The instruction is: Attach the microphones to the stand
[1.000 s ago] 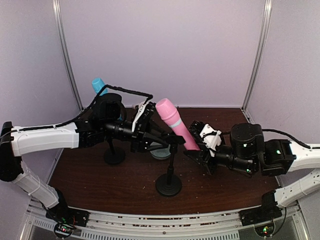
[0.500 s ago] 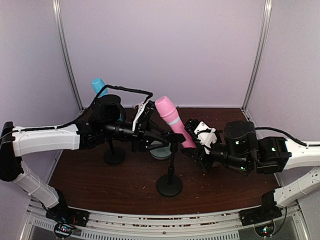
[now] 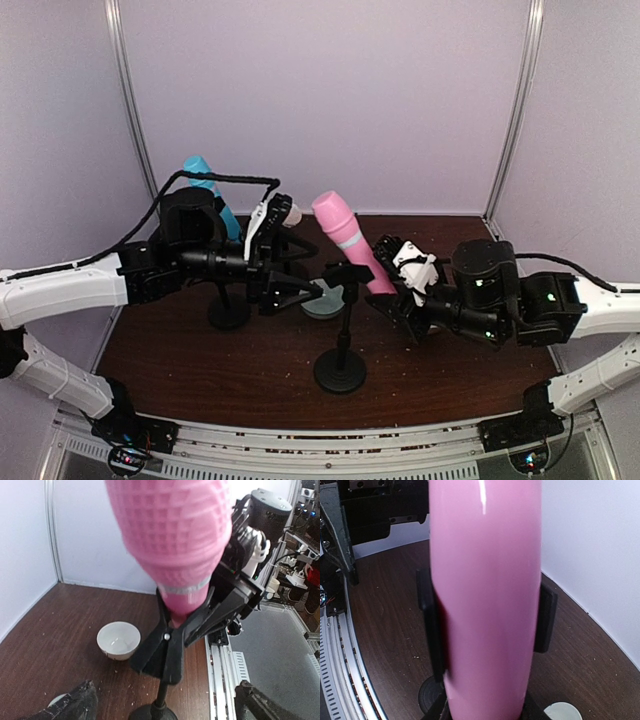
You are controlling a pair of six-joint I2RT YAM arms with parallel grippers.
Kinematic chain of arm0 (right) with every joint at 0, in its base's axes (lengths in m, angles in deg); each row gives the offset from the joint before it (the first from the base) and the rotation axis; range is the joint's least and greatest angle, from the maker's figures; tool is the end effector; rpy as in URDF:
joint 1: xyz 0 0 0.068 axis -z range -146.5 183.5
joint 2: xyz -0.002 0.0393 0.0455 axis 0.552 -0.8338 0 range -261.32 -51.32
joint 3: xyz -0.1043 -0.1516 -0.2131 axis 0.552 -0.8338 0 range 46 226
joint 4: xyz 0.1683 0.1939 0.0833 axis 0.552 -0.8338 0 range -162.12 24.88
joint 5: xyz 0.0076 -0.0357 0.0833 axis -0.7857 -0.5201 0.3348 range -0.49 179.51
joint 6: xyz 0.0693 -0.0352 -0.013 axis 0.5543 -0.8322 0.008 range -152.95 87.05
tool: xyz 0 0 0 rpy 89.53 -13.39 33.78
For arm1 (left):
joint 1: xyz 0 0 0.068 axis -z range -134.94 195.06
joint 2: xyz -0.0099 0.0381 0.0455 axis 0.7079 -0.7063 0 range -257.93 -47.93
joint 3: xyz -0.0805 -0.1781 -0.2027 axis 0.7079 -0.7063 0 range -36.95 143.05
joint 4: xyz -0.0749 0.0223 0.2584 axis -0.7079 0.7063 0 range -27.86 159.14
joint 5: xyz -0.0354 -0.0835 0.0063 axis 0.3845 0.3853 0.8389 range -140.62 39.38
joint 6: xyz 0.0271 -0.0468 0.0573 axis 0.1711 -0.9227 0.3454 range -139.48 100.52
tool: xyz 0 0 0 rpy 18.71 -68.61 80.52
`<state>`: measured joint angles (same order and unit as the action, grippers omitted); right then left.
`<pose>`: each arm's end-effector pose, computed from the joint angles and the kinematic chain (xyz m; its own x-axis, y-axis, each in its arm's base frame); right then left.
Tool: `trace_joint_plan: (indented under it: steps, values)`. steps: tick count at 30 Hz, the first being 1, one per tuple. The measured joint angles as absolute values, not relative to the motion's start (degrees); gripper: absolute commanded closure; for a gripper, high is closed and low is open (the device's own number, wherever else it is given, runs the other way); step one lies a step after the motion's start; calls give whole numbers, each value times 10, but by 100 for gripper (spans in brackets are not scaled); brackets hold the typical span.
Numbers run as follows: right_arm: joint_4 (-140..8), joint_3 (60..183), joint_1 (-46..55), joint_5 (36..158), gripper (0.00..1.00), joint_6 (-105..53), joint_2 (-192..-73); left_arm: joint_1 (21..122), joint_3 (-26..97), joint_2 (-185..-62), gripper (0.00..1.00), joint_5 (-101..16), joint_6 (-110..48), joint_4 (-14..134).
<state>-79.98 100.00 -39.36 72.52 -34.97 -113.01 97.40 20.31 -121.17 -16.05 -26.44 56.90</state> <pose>0.1010 0.2602 0.3262 -0.0835 -0.3853 -0.9190 -0.8378 0.5265 -0.1446 0.1709 -0.2842 0.3386 -0.2334 0.1389 -0.9624 0.9713 0.0794 -0.2241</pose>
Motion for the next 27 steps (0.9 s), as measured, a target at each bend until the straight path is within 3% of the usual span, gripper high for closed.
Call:
trace_joint_plan:
  steps: [9, 27]
  values:
    - [-786, 993, -343, 695, 94, -355, -1103, 974, 264, -1213, 2, -240, -258, 769]
    - [-682, 1033, -197, 685, 93, -405, -1224, 974, 342, -1220, 2, -521, -220, 795]
